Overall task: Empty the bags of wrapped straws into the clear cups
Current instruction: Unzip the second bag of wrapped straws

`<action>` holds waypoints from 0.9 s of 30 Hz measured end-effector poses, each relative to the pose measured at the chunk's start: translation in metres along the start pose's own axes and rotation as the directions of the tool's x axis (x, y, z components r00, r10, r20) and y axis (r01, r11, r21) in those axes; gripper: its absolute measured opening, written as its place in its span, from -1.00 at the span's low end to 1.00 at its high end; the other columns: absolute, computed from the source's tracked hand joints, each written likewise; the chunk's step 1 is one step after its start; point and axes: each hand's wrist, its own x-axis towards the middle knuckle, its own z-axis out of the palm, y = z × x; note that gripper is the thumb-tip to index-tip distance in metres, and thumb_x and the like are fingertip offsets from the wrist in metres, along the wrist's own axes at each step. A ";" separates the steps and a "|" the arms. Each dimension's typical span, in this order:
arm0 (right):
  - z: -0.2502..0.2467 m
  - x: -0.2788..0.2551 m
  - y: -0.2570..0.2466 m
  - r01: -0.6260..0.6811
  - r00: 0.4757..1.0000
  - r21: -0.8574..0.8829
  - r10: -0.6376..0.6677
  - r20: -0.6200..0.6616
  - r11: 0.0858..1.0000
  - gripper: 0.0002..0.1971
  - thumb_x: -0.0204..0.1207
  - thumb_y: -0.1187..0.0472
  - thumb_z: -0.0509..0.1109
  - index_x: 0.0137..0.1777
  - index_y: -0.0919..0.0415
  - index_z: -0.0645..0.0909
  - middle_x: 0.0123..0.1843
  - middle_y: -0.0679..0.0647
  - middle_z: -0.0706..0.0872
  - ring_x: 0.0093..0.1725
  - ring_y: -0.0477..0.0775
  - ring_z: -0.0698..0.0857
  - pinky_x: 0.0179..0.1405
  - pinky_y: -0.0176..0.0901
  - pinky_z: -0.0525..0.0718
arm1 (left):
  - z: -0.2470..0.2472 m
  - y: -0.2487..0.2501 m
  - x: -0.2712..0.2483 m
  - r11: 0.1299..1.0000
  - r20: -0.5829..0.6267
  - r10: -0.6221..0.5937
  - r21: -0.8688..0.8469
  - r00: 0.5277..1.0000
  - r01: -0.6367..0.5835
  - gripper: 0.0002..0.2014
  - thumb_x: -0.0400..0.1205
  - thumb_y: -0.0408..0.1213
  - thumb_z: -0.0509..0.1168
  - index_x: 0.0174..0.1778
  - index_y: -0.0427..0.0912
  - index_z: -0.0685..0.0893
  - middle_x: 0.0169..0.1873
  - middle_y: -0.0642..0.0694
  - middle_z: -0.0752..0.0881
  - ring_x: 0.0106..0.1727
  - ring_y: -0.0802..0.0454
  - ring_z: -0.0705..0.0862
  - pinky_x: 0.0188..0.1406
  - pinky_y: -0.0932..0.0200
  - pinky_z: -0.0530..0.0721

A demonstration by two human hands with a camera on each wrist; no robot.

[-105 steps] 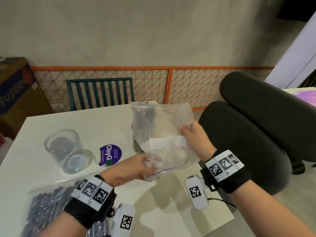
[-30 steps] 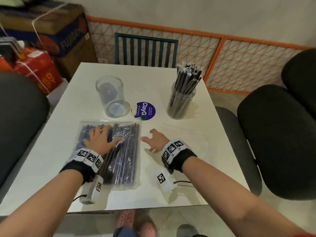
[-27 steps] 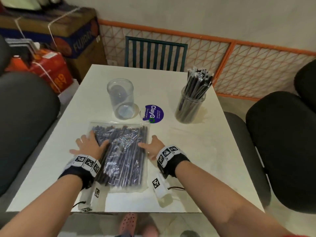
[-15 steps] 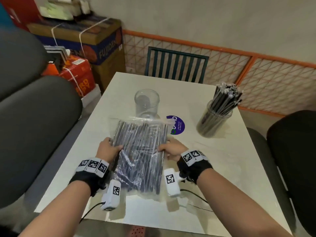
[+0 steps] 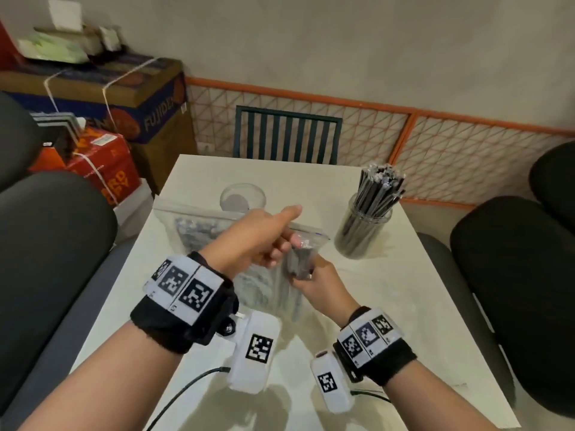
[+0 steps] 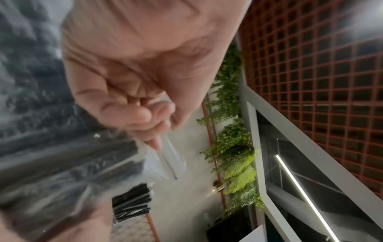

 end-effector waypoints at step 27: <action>-0.075 0.015 -0.059 -0.016 0.975 -0.512 -0.099 -0.196 0.859 -0.82 0.55 0.29 0.27 -0.22 0.33 0.64 -0.30 0.13 0.65 -0.23 0.08 0.57 -0.26 -0.22 0.38 | 0.049 -0.038 0.011 0.883 -0.011 0.182 -0.438 0.983 -0.169 -0.68 0.66 -0.41 0.13 -0.44 -0.13 0.44 -0.67 0.07 0.47 -0.54 0.13 0.52 -0.40 0.16 0.47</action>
